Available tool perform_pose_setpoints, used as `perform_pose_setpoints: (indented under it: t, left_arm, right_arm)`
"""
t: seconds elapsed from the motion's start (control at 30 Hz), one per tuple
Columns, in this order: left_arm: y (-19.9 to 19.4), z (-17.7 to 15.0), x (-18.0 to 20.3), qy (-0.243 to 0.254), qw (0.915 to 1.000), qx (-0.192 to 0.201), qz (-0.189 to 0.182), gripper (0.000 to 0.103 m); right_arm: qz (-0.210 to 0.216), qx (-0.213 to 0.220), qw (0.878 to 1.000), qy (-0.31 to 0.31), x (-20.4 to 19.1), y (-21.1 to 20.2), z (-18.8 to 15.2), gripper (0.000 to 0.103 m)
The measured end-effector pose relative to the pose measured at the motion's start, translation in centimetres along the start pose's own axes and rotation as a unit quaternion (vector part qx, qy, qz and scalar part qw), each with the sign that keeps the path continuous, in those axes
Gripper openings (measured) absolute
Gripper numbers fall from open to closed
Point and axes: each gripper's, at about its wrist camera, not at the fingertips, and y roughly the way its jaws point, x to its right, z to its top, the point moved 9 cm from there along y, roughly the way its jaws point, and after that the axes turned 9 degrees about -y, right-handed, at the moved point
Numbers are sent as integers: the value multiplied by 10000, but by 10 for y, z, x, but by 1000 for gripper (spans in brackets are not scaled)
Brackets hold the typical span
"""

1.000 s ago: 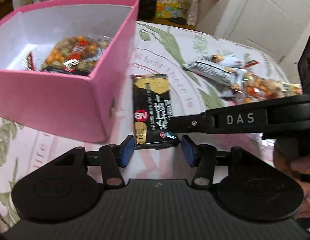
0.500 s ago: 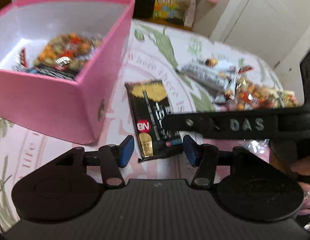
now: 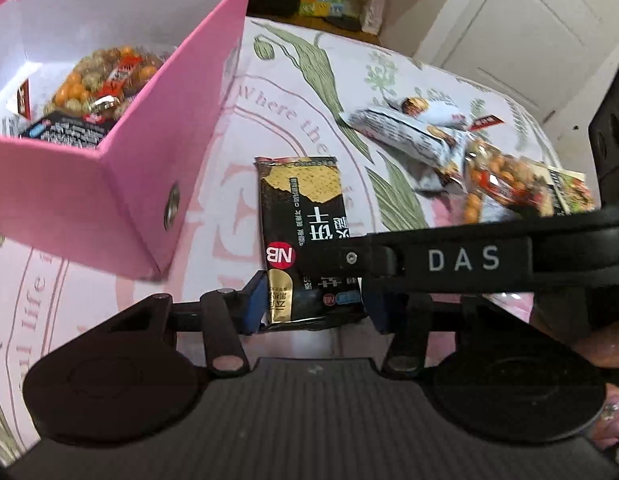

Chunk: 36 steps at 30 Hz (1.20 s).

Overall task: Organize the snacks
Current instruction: 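Reach the left tool to the remaining black NB cracker pack and grasp it, then carry the black NB pack into the pink box and open the left tool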

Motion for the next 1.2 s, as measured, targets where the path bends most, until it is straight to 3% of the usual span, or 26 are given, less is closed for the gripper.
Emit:
perform_pose_setpoints:
  t: [0.4,0.7,0.93,1.07,1.2]
  left_arm:
    - [-52,-26,25,435,9984,-348,-110,49]
    - [-109,-41,34,894,9950,-403,-180,49]
    - [-160,-30,28,1067,9941,43,-161,49]
    - [-184,-9,10,1030,9927,562,-269,49]
    - [-195,19,-18,898,9922,850,-126,49]
  right_arm:
    - [-184,-67,9998,-35,-30,-46,-29,39]
    - [-195,135,9997,-111,-68,-87,-46,40]
    - [-198,327,9977,-558,-110,-108,-29,40]
    - [-198,478,9940,-960,-139,-107,-4,40]
    - [-89,510,9896,-1344,-163,-90,26,39]
